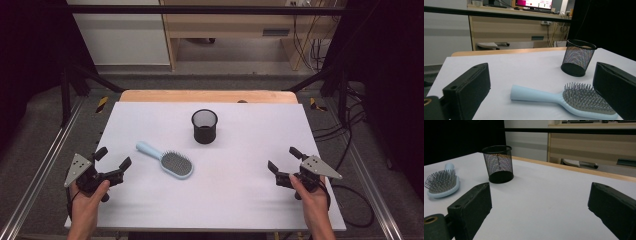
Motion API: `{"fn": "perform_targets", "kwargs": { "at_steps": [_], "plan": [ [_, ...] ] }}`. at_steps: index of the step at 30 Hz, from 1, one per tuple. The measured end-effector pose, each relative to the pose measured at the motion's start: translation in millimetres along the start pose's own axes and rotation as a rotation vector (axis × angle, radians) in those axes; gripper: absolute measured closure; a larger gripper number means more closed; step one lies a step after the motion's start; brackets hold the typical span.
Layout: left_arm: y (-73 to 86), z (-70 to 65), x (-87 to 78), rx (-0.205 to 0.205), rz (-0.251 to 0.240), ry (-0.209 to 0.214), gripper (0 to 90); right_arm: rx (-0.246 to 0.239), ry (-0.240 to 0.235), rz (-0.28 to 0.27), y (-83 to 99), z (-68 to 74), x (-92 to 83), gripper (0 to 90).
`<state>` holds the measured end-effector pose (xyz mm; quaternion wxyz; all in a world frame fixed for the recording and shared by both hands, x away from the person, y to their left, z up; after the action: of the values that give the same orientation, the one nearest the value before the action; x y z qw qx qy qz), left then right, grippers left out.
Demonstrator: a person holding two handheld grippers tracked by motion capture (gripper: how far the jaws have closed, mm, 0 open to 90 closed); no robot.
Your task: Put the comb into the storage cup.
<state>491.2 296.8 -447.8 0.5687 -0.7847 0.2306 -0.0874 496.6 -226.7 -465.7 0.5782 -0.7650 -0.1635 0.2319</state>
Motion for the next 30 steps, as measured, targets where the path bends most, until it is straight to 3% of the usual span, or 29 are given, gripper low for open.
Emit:
{"fn": "perform_targets", "kwargs": {
  "at_steps": [1,7,15,19,23,24,26,30],
  "plan": [
    [0.2,-0.4,1.9,0.031,0.015,-0.005,1.3,0.003,0.006,0.003,0.6,-0.7,0.0,5.2],
    [1.2,-4.6,14.4,0.087,0.063,0.003,3.3,0.009,0.014,0.012,2.3,-1.7,-0.3,5.3],
    [-7.5,-9.3,39.5,0.065,0.116,0.050,12.1,-0.001,0.014,0.023,3.7,-1.6,0.5,5.4],
    [-11.1,-7.3,53.2,0.039,0.138,0.070,26.2,0.001,0.013,0.027,3.8,-0.7,1.1,5.5],
    [-11.6,-3.4,63.3,0.037,0.171,0.054,43.0,0.000,0.013,0.025,3.6,-1.0,0.6,5.6],
    [-11.3,-2.2,66.6,0.032,0.183,0.051,43.0,0.000,0.013,0.025,3.6,-1.0,0.6,5.6],
    [-10.7,0.5,72.1,0.032,0.207,0.042,57.4,0.000,0.013,0.025,3.7,-1.1,0.8,5.6],
    [-7.4,3.9,82.1,0.081,0.256,0.010,70.4,-0.004,0.014,0.026,3.8,-1.2,0.4,5.7]
  ]
}}
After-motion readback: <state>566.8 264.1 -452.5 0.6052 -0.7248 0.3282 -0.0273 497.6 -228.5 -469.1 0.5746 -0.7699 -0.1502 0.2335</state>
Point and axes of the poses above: each handheld gripper's, and its own axes: x roughly forward along the jaws, y roughly out of its underside, z roughly to its left, the point moved 7 cm from there along x, roughly forward along the jaws, and after that the axes turned 15 degrees about -x, right-handed, at the moved point
